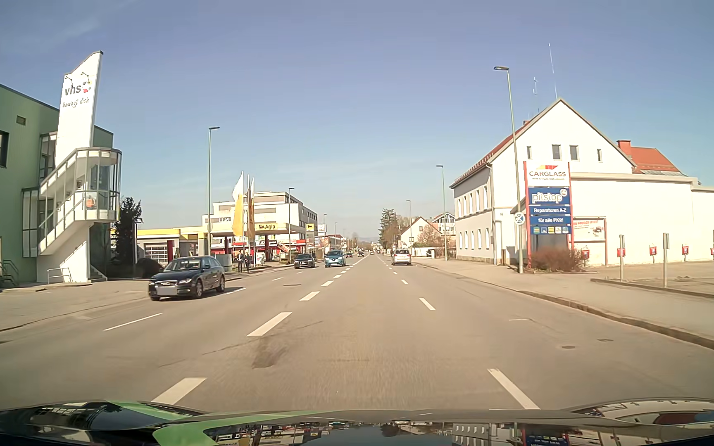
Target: Follow the waypoints while adhering to traffic rules and regulations
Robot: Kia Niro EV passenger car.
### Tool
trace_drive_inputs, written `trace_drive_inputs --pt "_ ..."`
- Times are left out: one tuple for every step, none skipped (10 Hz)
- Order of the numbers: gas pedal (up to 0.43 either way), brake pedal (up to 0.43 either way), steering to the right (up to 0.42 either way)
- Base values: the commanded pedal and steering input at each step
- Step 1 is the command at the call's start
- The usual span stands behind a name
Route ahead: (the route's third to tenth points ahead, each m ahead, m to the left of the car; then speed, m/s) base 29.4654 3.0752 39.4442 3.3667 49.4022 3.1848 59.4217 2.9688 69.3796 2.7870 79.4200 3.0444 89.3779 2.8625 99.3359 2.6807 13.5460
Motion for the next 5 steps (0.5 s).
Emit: trace_drive_inputs --pt "0.110 0.000 -0.003" --pt "0.110 0.000 -0.003" --pt "0.110 0.000 -0.003" --pt "0.110 0.000 -0.003" --pt "0.110 0.000 -0.004"
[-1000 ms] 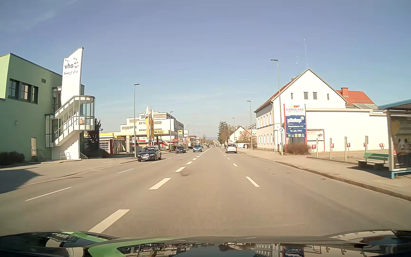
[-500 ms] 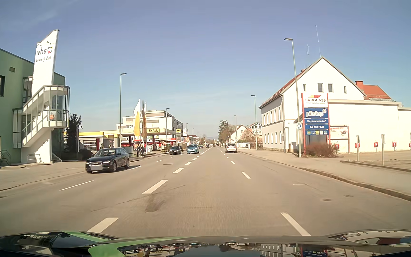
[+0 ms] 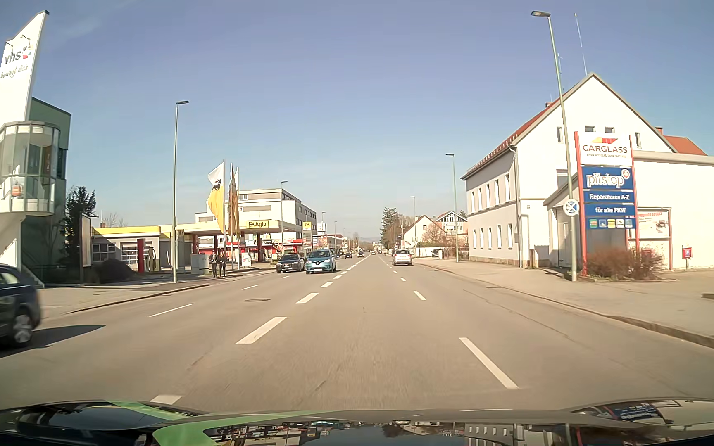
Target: Follow the waypoints while adhering to traffic rules and regulations
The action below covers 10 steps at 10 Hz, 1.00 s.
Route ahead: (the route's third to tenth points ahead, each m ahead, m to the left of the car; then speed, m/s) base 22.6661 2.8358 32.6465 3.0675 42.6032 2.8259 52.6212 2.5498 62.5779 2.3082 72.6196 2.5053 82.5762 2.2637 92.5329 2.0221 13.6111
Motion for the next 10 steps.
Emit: trace_drive_inputs --pt "0.110 0.000 -0.004" --pt "0.110 0.000 -0.005" --pt "0.110 0.000 -0.005" --pt "0.110 0.000 -0.005" --pt "0.110 0.000 -0.005" --pt "0.110 0.000 -0.004" --pt "0.110 0.000 -0.004" --pt "0.110 0.000 -0.004" --pt "0.098 0.000 -0.004" --pt "0.098 0.000 -0.003"
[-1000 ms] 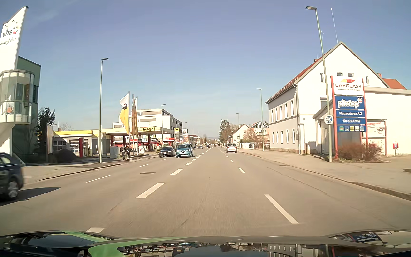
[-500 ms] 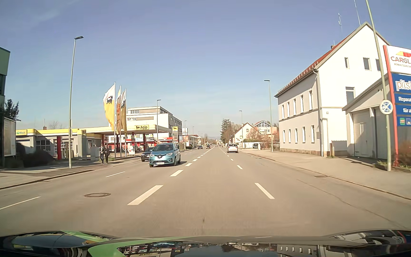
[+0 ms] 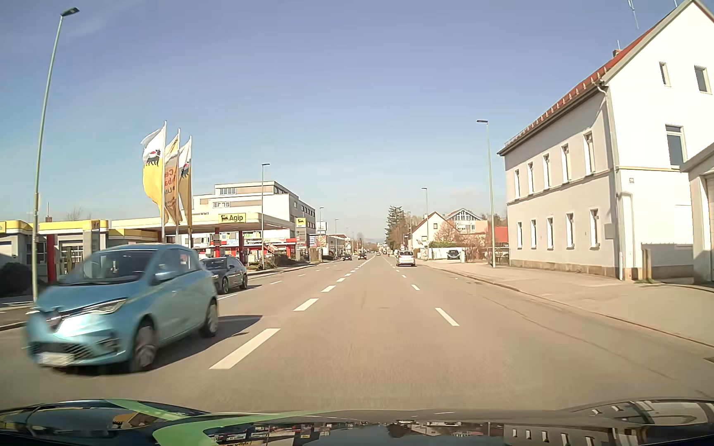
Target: Follow the waypoints while adhering to traffic rules and regulations
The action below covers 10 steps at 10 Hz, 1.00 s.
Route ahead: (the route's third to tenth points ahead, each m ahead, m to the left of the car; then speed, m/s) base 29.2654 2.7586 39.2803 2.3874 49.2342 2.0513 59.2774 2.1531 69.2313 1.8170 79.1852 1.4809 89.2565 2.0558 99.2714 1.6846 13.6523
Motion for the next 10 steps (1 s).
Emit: trace_drive_inputs --pt "0.098 0.000 -0.003" --pt "0.098 0.000 0.002" --pt "0.098 0.000 0.004" --pt "0.098 0.000 0.003" --pt "0.098 0.000 0.003" --pt "0.098 0.000 0.003" --pt "0.098 0.000 0.003" --pt "0.098 0.000 0.001" --pt "0.098 0.000 0.002" --pt "0.098 0.000 0.002"
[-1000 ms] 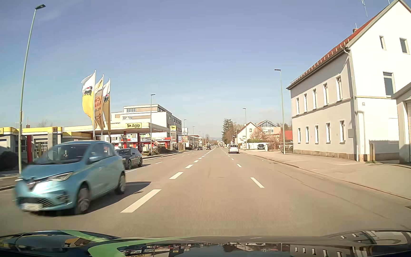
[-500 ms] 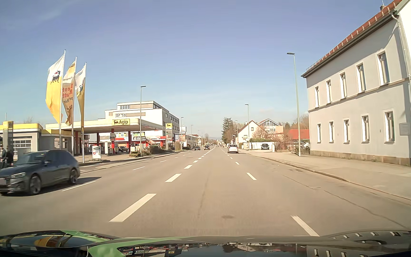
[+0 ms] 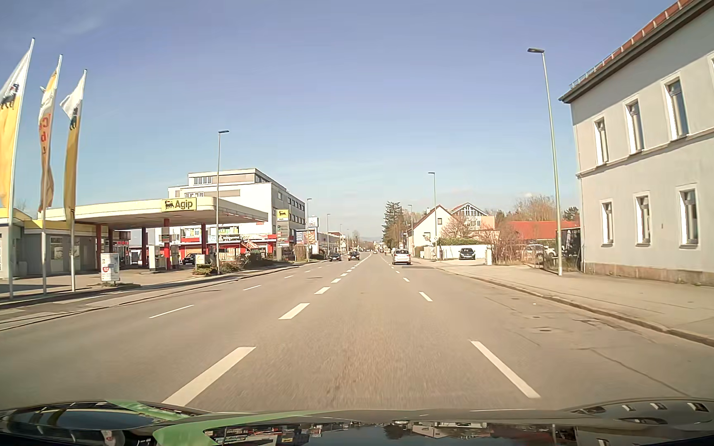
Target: Follow the waypoints while adhering to traffic rules and regulations
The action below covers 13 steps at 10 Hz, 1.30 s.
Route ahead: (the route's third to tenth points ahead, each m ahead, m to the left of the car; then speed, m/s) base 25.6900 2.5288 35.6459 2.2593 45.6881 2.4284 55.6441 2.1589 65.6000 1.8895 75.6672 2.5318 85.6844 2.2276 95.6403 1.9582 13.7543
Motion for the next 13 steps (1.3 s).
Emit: trace_drive_inputs --pt "0.098 0.000 0.001" --pt "0.098 0.000 0.001" --pt "0.098 0.000 0.001" --pt "0.098 0.000 0.001" --pt "0.098 0.000 0.001" --pt "0.098 0.000 0.001" --pt "0.098 0.000 0.001" --pt "0.098 0.000 0.001" --pt "0.098 0.000 0.001" --pt "0.098 0.000 0.001" --pt "0.098 0.000 0.000" --pt "0.098 0.000 0.000" --pt "0.098 0.000 0.000"
